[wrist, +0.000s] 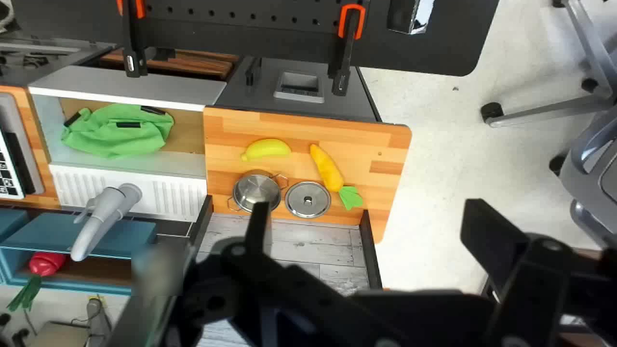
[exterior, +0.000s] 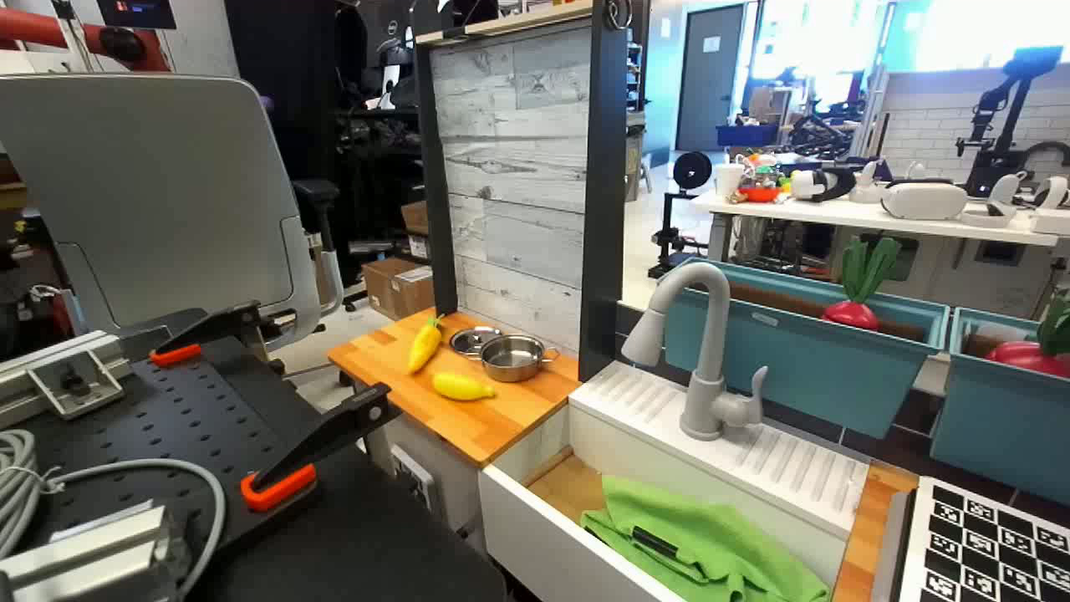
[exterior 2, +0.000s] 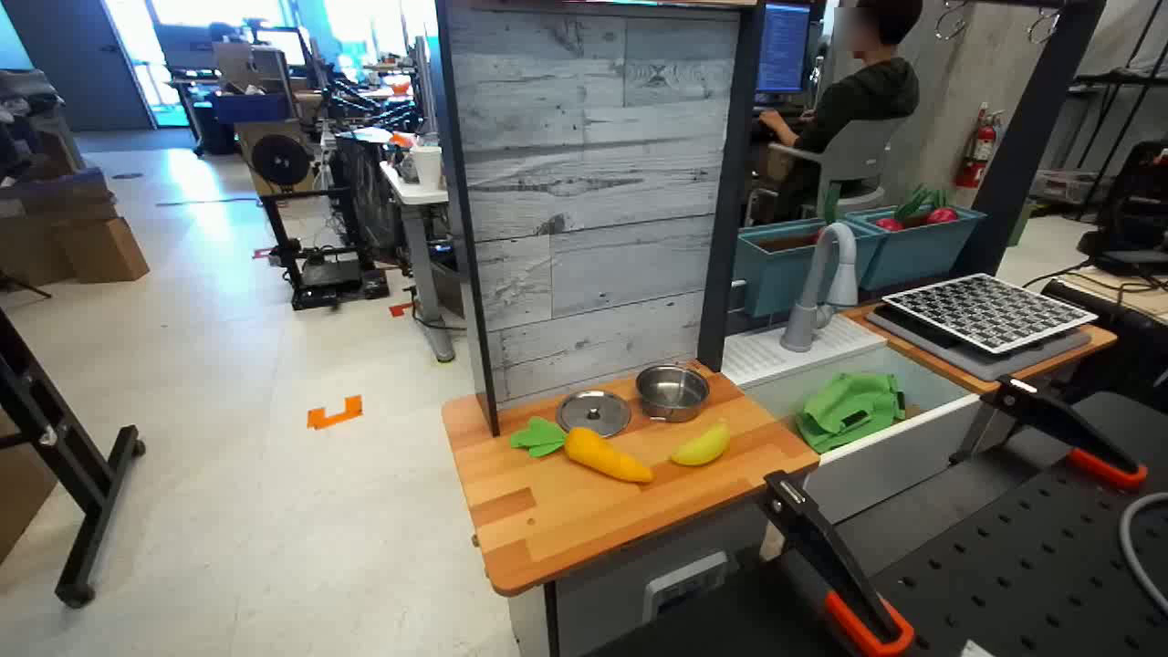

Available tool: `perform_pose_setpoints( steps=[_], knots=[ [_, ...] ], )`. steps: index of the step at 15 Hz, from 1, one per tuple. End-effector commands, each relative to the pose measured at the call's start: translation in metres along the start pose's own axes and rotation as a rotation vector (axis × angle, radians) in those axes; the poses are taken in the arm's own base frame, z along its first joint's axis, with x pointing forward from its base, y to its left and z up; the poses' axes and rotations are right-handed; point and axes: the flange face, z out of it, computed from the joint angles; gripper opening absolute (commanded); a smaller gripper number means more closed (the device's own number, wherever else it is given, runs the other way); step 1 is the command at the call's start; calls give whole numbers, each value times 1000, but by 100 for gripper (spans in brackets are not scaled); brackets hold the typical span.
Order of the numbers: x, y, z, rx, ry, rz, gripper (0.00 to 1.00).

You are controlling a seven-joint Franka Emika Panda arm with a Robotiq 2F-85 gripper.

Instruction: Put the yellow object inside the pot

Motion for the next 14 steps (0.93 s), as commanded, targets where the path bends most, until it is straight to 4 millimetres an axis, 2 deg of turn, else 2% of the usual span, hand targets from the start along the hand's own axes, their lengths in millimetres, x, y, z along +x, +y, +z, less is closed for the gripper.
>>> perform_pose_setpoints(
  steps=[1,9,11,14],
  knots=[
    [-1,0,1,-1,-6,0,100],
    [-2,1,6,-3,-18,1,100],
    [8,1,13,-2,-4,13,100],
    [28,-9,33,-2,10,-4,100]
  ],
)
